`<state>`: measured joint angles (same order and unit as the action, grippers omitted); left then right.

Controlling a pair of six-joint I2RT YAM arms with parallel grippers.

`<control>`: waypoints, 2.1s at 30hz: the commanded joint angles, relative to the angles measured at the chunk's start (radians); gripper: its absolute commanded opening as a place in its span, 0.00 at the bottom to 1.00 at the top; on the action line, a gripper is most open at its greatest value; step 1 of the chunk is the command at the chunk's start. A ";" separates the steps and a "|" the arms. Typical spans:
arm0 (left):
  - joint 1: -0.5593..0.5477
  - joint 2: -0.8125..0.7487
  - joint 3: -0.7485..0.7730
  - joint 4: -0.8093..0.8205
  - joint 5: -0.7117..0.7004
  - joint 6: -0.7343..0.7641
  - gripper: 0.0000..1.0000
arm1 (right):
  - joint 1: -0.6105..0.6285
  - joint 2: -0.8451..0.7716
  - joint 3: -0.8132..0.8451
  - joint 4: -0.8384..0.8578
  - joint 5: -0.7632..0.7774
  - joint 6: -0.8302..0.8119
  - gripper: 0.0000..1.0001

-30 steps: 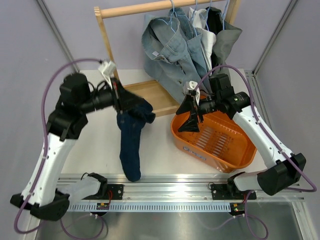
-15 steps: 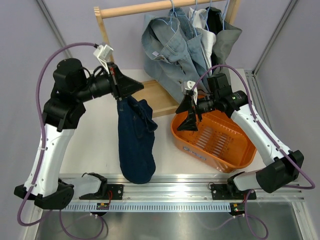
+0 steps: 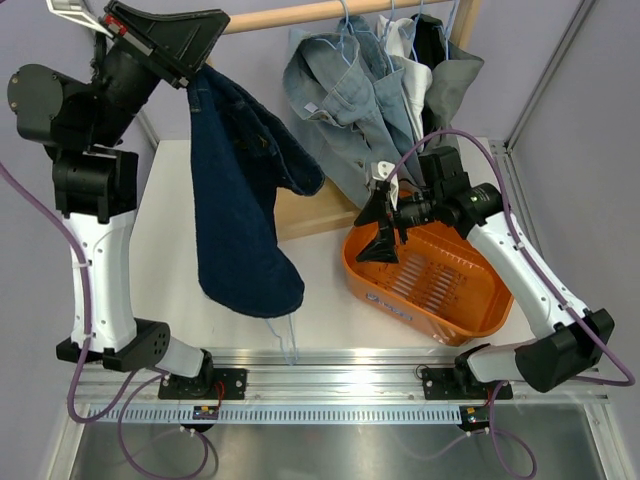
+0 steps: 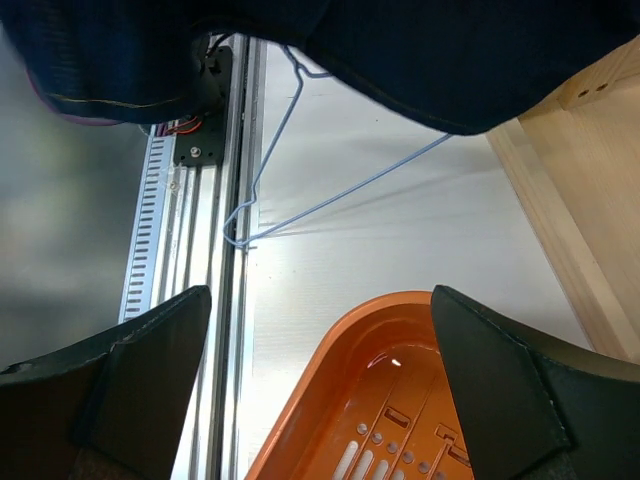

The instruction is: Remove the skirt from the hanger

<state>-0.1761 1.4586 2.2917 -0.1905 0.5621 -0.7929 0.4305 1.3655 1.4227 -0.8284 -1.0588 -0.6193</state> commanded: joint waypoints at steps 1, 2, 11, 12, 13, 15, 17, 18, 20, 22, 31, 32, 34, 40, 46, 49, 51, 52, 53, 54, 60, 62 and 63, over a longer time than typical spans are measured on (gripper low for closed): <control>0.003 0.043 0.026 0.154 -0.025 -0.132 0.00 | 0.011 -0.057 -0.011 0.000 0.017 0.015 0.99; 0.004 0.042 0.019 0.151 -0.025 -0.131 0.00 | 0.010 -0.059 -0.019 0.002 0.016 0.027 0.99; 0.006 0.034 -0.001 0.108 -0.013 -0.103 0.00 | 0.010 -0.046 -0.001 -0.009 0.002 0.033 0.99; 0.006 0.034 -0.008 0.102 -0.010 -0.100 0.00 | 0.010 -0.045 -0.001 -0.014 0.002 0.032 1.00; 0.006 0.032 -0.014 0.102 -0.007 -0.100 0.00 | 0.010 -0.043 0.002 -0.015 0.002 0.032 0.99; 0.004 0.028 -0.023 0.102 -0.004 -0.098 0.00 | 0.010 -0.042 0.001 -0.023 0.003 0.026 0.99; 0.004 0.028 -0.023 0.111 0.012 -0.103 0.00 | 0.010 -0.045 0.002 -0.028 0.008 0.020 0.99; 0.004 0.034 -0.018 0.135 0.034 -0.112 0.00 | 0.010 -0.045 0.004 -0.034 0.011 0.017 0.99; 0.004 0.061 0.026 0.169 0.068 -0.163 0.00 | 0.010 -0.042 0.011 -0.050 0.013 0.004 0.99; 0.004 0.098 0.078 0.186 0.108 -0.205 0.00 | 0.010 -0.040 0.018 -0.058 0.017 0.000 0.99; 0.006 0.042 -0.044 0.183 0.142 -0.158 0.00 | 0.011 -0.059 0.021 -0.071 0.052 -0.011 1.00; 0.006 0.040 -0.044 0.178 0.147 -0.155 0.00 | 0.010 -0.062 0.021 -0.074 0.056 -0.014 0.99; 0.006 0.039 -0.046 0.174 0.168 -0.155 0.00 | 0.010 -0.069 0.019 -0.078 0.068 -0.017 0.99; 0.003 0.014 -0.101 0.200 0.231 -0.173 0.00 | 0.010 -0.085 0.031 -0.052 0.065 0.021 1.00; -0.063 -0.004 -0.188 0.286 0.329 -0.192 0.00 | 0.010 -0.085 0.158 0.110 -0.007 0.200 1.00; -0.135 -0.027 -0.269 0.347 0.395 -0.190 0.00 | 0.011 -0.078 0.165 0.250 -0.024 0.332 0.99; -0.180 -0.047 -0.323 0.379 0.418 -0.168 0.00 | 0.016 -0.082 0.153 0.412 -0.014 0.433 0.99; -0.190 -0.058 -0.349 0.384 0.420 -0.157 0.00 | 0.023 -0.086 0.136 0.475 0.006 0.549 1.00; -0.204 -0.076 -0.395 0.387 0.414 -0.148 0.00 | 0.052 -0.089 0.128 0.567 0.029 0.584 0.99; -0.207 -0.086 -0.415 0.391 0.395 -0.140 0.00 | 0.072 -0.101 0.125 0.595 0.060 0.599 0.99; -0.224 -0.103 -0.480 0.496 0.357 -0.201 0.00 | 0.336 -0.143 0.073 0.712 0.523 0.575 0.99; -0.233 -0.101 -0.480 0.506 0.352 -0.213 0.00 | 0.367 -0.123 0.059 0.738 0.630 0.549 1.00; -0.237 -0.098 -0.482 0.508 0.354 -0.218 0.00 | 0.381 -0.118 0.056 0.745 0.644 0.538 0.99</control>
<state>-0.3981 1.4071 1.7924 0.1764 0.9329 -0.9691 0.7792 1.2465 1.4918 -0.2050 -0.6586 -0.0818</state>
